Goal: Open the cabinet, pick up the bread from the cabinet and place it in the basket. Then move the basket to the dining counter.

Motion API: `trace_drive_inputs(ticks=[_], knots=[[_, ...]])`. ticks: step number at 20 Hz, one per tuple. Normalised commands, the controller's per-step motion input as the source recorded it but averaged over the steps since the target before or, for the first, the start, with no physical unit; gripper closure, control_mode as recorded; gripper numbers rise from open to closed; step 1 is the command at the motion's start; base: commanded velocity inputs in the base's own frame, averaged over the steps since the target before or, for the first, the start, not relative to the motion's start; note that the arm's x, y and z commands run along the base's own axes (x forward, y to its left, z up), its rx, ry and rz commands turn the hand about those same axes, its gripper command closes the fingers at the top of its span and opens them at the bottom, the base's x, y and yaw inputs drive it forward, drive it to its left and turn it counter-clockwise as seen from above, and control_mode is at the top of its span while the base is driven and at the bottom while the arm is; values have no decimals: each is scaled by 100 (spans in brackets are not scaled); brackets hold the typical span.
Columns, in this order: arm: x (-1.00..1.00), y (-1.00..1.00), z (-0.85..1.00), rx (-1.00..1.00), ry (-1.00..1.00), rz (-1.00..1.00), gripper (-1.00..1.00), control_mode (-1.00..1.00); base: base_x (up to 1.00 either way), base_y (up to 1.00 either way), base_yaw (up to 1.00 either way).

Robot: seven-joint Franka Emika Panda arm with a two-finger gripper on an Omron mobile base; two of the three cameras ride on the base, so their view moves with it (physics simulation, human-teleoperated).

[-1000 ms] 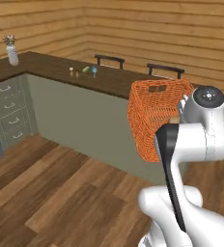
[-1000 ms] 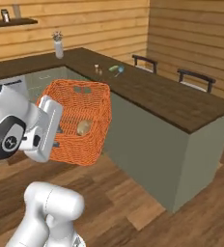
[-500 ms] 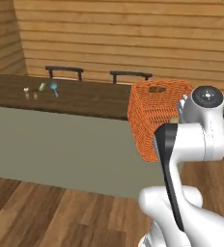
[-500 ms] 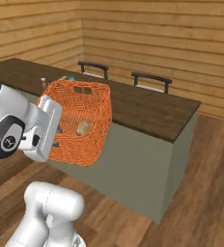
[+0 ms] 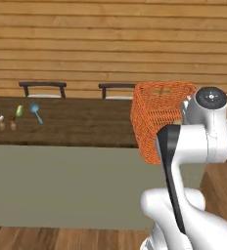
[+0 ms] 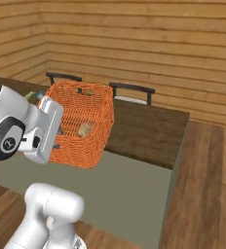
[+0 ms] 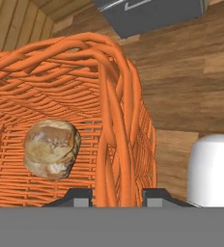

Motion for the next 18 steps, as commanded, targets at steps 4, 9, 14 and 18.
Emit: trace_drive_inputs(ticks=[4, 9, 14, 18], knots=[[25, 6, -11, 0, 0, -6, 100, -100, 74, 15, -19], [100, 23, -49, 0, 3, -23, 100, -100, 0, 0, 0], [100, 23, -70, -1, 10, -17, 100, -100, 0, 0, 0], [100, 1, -61, 0, 8, -6, 100, -100, 0, 0, 0]])
